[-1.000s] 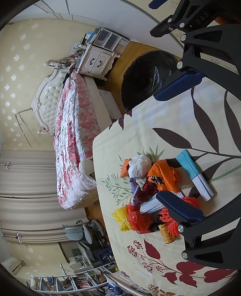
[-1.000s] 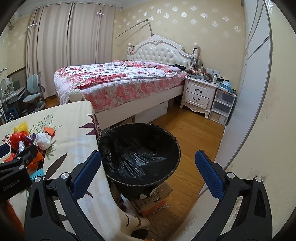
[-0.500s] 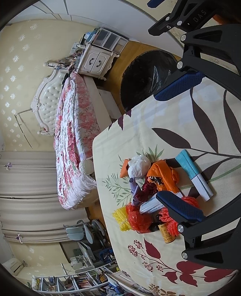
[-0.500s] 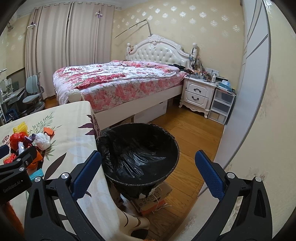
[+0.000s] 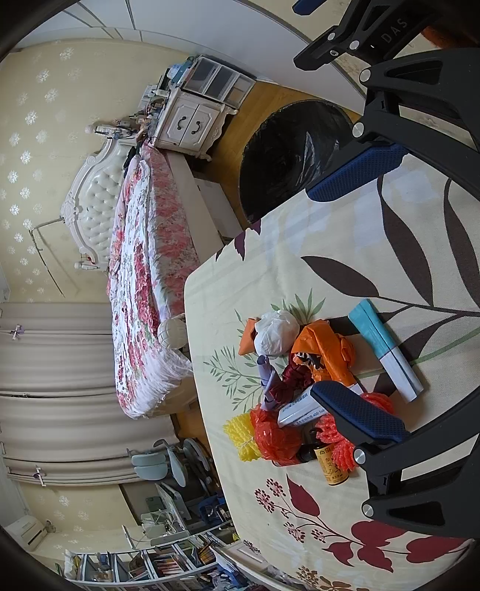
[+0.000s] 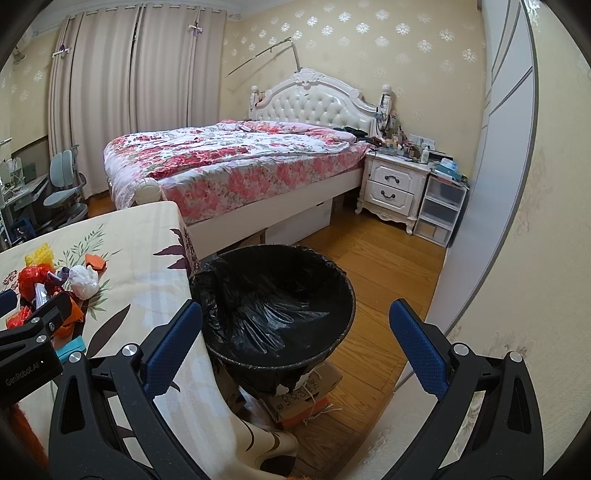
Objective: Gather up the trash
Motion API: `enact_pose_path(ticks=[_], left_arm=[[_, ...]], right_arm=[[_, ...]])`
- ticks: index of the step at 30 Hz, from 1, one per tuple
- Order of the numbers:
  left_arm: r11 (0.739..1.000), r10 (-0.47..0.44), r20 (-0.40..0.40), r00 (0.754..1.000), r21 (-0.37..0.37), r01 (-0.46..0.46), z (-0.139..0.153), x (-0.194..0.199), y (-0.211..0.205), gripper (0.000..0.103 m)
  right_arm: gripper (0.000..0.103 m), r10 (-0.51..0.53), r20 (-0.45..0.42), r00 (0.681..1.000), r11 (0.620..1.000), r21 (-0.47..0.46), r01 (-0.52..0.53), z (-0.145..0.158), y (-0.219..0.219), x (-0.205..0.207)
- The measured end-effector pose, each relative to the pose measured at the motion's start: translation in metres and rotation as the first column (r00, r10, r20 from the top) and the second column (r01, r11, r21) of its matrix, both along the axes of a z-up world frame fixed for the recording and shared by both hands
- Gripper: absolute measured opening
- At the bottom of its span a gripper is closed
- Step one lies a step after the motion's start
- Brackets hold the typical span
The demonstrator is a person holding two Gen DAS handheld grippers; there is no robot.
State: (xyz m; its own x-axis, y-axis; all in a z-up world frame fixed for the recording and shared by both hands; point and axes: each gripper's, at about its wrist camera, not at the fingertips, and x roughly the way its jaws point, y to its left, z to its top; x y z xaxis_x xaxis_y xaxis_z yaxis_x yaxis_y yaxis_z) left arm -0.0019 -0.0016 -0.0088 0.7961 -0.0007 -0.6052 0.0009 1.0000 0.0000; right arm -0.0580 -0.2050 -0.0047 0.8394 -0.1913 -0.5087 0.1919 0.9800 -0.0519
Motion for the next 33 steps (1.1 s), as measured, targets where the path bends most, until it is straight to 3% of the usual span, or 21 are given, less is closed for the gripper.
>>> enact_pose_path(ticks=[33], left_arm=[[1.0,-0.011,0.0,1.0,0.005,0.011,0.0024,-0.0035,-0.0065,0.094]], right_arm=[[0.099,-0.002,-0.004,1.0,1.0,0.007,0.002,-0.0009,-0.0091,-0.0011]])
